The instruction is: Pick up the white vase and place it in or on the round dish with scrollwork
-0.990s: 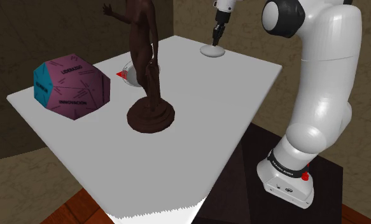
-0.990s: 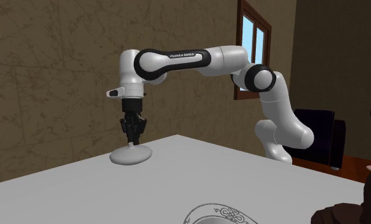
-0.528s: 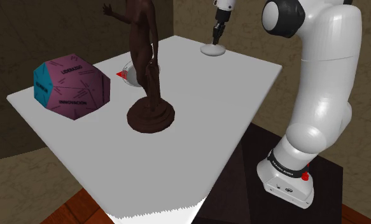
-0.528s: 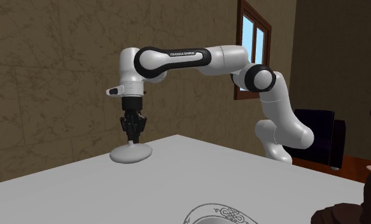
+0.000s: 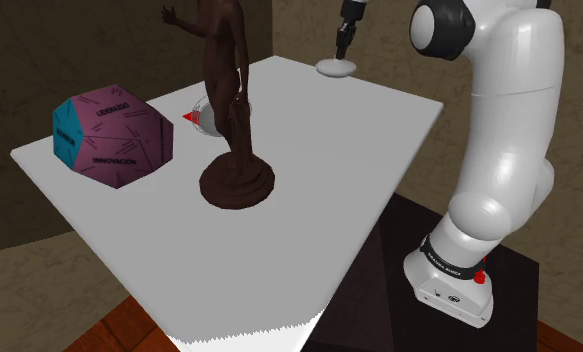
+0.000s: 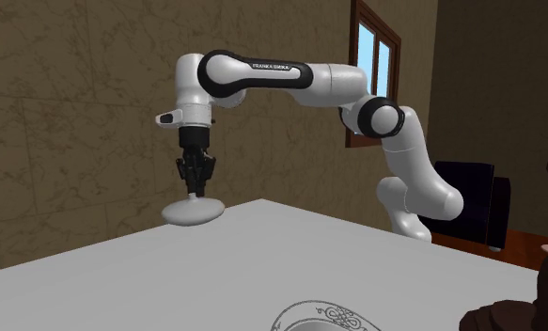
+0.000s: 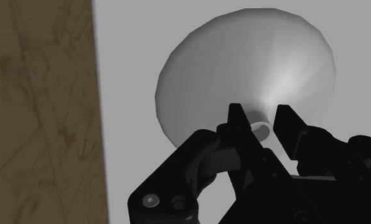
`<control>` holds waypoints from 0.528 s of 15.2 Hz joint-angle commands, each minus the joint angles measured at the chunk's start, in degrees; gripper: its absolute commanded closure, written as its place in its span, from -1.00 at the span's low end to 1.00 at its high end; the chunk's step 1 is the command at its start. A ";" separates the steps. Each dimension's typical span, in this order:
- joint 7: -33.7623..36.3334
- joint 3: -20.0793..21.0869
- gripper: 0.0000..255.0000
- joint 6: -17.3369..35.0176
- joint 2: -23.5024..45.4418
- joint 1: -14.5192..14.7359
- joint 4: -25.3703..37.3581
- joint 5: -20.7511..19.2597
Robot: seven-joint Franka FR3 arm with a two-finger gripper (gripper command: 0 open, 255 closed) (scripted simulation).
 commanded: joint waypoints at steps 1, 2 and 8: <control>0.21 0.00 1.00 -1.90 0.39 -0.48 2.30 0.15; 0.33 0.02 1.00 -2.83 0.67 -0.74 3.53 0.26; 1.19 0.29 1.00 -9.02 3.17 -2.85 12.32 1.35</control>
